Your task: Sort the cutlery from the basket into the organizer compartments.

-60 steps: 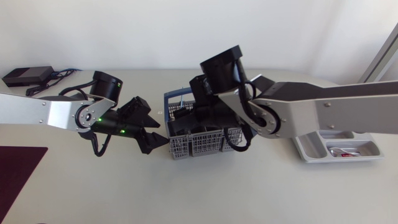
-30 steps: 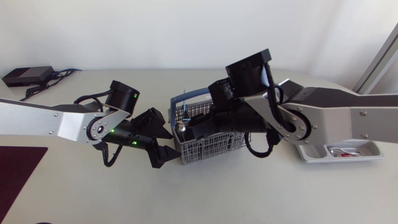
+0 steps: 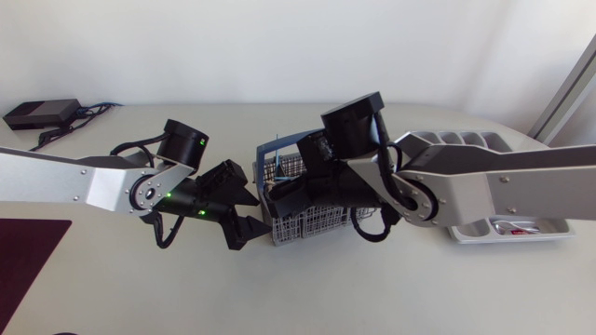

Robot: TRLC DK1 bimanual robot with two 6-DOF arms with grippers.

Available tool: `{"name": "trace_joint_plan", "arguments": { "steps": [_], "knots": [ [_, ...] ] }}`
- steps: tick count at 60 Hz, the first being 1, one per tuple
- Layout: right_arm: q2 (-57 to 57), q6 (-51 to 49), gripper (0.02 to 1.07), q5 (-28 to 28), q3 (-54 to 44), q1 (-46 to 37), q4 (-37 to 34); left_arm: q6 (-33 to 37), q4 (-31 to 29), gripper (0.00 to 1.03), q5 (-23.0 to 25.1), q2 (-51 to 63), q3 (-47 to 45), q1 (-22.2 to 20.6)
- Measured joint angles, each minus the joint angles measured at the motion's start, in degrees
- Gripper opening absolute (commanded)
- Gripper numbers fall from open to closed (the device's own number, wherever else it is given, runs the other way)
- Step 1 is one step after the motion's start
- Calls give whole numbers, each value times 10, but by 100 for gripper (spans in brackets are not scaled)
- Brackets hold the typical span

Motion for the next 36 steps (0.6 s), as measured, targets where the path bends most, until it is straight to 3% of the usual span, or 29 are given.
{"name": "trace_joint_plan", "arguments": {
  "steps": [36],
  "knots": [
    [54, 6, 69, 2, 3, 5, 19, 0, 19, 88, 0, 1, -1, 2]
  ]
}}
